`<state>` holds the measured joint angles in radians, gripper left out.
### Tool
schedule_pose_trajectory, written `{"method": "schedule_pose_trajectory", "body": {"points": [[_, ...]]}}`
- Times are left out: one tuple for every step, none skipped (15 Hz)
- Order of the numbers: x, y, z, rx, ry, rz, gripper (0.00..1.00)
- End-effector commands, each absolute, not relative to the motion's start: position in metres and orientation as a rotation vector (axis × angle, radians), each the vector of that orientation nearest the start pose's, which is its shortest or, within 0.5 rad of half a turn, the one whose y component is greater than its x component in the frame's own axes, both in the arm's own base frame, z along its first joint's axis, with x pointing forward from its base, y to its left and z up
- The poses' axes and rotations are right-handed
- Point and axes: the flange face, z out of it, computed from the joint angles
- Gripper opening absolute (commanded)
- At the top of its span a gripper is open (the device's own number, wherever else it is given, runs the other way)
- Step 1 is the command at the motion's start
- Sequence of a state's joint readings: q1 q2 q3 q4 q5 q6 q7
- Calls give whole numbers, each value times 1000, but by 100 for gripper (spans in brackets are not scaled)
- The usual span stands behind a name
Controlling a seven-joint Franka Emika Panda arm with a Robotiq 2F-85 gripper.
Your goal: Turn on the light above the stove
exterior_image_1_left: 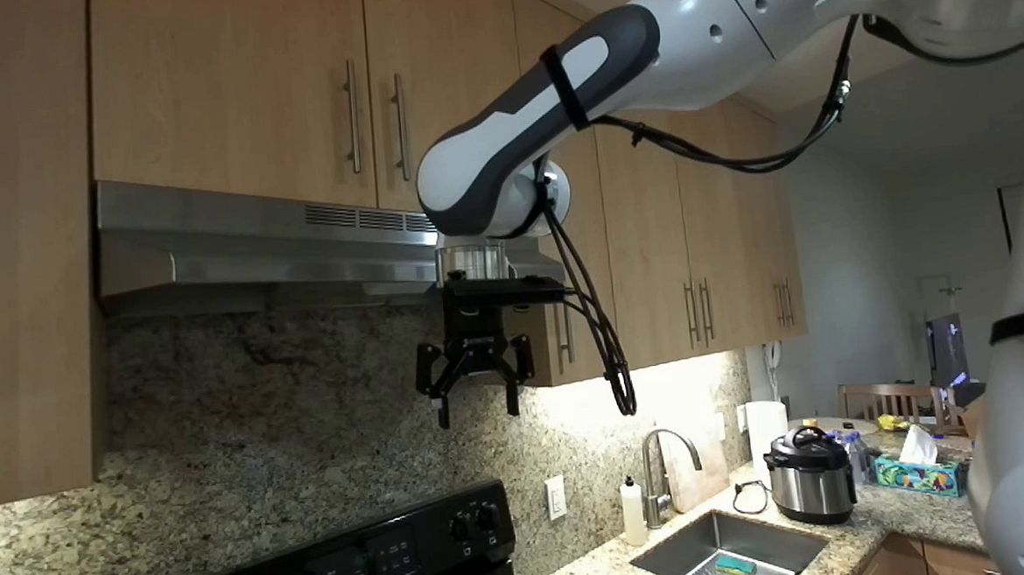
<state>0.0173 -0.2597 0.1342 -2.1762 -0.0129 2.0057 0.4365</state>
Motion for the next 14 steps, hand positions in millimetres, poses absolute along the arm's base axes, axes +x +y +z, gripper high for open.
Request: {"method": "schedule_pose_trajectory", "body": {"points": [[482, 85, 529, -3155, 530, -217, 100], [482, 86, 535, -3161, 536, -239, 100], [481, 86, 542, -3183, 558, -268, 100], [481, 86, 546, -3199, 565, -292, 100], [480, 84, 553, -3208, 574, -325, 100], [480, 82, 560, -3212, 591, -363, 100], [480, 80, 568, -3224, 594, -421, 100], [480, 78, 575, -3236, 612, -460, 100], [480, 74, 584, -3242, 609, -524, 100], [479, 72, 592, -3252, 604, -565, 100], [477, 68, 603, -3261, 604, -645, 100], [477, 64, 611, -3268, 618, -703, 100], [474, 60, 623, -3264, 611, -768, 100], [473, 56, 631, -3267, 607, -820, 100]]}}
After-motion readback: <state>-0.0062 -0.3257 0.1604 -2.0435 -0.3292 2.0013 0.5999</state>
